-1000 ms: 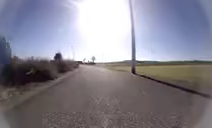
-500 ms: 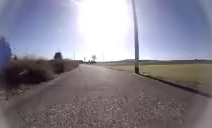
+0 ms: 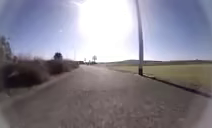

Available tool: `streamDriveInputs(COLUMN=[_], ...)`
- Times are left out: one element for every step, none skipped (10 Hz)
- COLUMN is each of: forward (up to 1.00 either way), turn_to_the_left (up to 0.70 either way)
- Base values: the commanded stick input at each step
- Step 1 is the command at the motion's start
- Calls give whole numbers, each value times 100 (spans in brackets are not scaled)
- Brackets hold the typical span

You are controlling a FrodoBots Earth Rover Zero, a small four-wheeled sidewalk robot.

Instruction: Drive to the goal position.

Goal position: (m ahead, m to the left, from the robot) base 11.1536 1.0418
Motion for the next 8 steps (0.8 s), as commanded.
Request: streamDriveInputs(forward=[100, 100, 100, 100, 100, 100, 100, 100], turn_to_the_left=[0, 0, 0, 0, 0, 40, 40, 40])
